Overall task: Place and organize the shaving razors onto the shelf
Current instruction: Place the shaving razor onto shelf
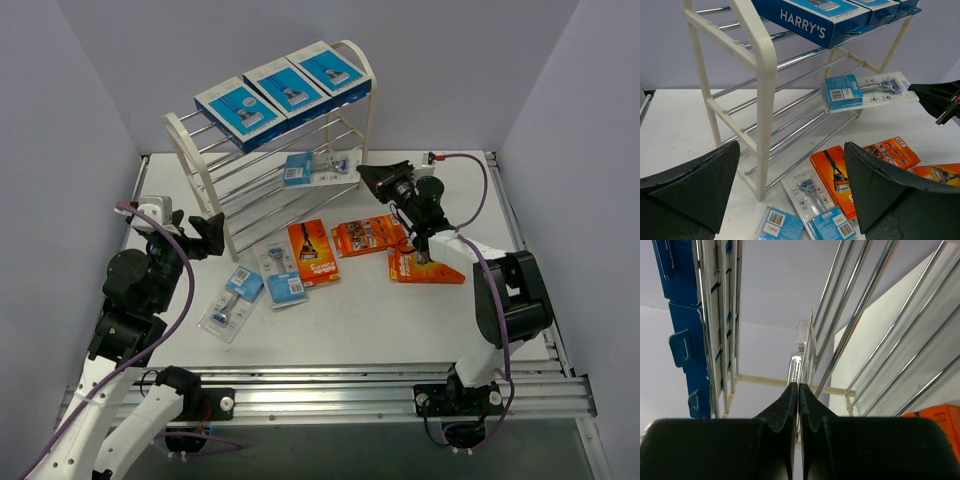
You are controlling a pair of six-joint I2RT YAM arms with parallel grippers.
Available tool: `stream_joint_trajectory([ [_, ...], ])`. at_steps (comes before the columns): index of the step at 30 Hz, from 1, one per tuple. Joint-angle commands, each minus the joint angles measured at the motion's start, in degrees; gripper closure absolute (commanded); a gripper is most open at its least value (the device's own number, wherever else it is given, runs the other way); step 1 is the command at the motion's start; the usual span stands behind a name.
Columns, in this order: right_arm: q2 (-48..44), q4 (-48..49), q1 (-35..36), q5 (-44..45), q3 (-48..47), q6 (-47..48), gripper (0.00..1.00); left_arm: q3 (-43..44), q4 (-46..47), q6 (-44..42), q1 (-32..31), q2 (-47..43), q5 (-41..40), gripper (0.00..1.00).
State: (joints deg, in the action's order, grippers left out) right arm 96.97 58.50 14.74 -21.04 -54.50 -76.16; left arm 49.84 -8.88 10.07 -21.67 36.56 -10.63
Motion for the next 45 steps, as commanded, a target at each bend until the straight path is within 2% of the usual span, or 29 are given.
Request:
stream_joint_trajectory([
  [1,-4.33,1.96,0.99,5.03,1.14,5.24,1.00,1.13,1.42,0.22,-0.48,0.09,0.61,0.06],
  [16,2.43,16.55,6.79,17.86,1.68,-0.74,1.00,1.04,1.33,-0.40,-1.36,0.89,-0.62,0.06],
  [28,4.19,20.95,8.99,31.66,5.10,-1.27,1.00,0.96,1.15,-0.66,-2.59,2.03,-0.97,0.06],
  [40,8.06,26.75,10.13,39.75,6.25,-3.47,1.00,0.96,1.15,-0.75,-3.20,2.82,-1.06,0.06],
  [45,9.90,27.28,11.27,43.09,3.88,-2.94,1.00,0.87,0.98,-0.84,-3.46,2.99,-1.32,0.06],
])
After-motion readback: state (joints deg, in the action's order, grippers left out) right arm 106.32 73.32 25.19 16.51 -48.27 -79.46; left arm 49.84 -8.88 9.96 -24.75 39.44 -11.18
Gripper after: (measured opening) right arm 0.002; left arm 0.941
